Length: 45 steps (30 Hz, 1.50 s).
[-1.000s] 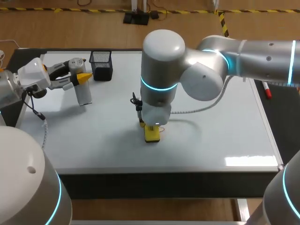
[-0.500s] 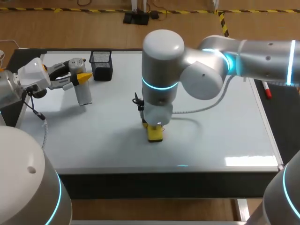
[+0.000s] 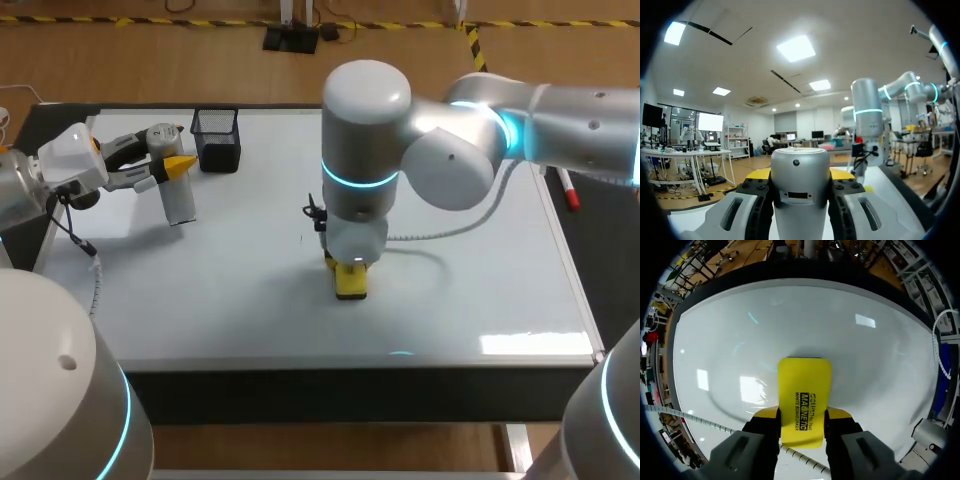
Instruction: Pick up the inspection probe, press it on each red-marked spot on the whiteboard one by one, put down the probe, pick up the eraser, and wipe off all the red marks.
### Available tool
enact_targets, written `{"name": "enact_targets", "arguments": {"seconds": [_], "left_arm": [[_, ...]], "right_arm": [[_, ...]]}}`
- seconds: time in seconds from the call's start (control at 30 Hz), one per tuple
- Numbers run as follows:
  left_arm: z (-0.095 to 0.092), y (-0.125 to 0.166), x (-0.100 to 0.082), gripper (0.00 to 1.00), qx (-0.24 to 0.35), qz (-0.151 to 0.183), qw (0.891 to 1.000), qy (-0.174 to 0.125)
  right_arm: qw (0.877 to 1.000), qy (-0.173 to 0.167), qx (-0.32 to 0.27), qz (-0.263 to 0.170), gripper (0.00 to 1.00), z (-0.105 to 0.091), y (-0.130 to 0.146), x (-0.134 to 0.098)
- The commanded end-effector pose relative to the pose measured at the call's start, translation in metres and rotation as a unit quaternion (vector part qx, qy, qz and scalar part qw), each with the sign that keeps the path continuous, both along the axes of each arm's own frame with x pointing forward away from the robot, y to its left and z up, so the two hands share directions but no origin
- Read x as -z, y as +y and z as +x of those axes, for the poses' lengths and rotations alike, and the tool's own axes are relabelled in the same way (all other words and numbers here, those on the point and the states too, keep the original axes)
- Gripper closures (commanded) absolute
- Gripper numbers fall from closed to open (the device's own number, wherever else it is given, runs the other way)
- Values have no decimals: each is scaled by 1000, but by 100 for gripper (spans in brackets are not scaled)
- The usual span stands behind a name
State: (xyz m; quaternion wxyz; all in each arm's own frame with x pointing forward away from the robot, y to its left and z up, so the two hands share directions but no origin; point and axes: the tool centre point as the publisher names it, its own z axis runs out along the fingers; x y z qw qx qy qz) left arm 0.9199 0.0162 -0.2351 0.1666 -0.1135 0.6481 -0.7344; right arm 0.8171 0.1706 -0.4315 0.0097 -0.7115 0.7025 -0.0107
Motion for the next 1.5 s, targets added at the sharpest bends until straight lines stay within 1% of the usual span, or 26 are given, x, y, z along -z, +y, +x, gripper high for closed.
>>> {"name": "enact_targets", "arguments": {"seconds": [0.03,0.43,0.57,0.6,0.73,0.9,0.97,1.03,1.47,1.5], "left_arm": [[0,0,-1,100,0,0,1000,0],[0,0,-1,100,0,0,1000,0],[0,0,-1,100,0,0,1000,0],[0,0,-1,100,0,0,1000,0],[0,0,-1,100,0,0,1000,0],[0,0,-1,100,0,0,1000,0],[0,0,-1,100,0,0,1000,0],[0,0,-1,100,0,0,1000,0],[0,0,-1,100,0,0,1000,0],[0,0,-1,100,0,0,1000,0]], "right_arm": [[1000,0,-1,3,100,2,-13,3],[1000,8,-21,5,100,10,-20,-11],[1000,4,-25,4,100,16,-24,-22],[1000,-2,-26,0,100,18,-25,-24],[1000,-6,-30,5,100,24,-31,-33],[999,1,-33,17,100,32,-37,-40],[1000,-4,-27,4,100,34,-40,-41],[999,-2,-30,16,100,34,-45,-44],[999,-2,-30,16,100,34,-45,-44],[999,-2,-31,13,100,36,-45,-41]]}}
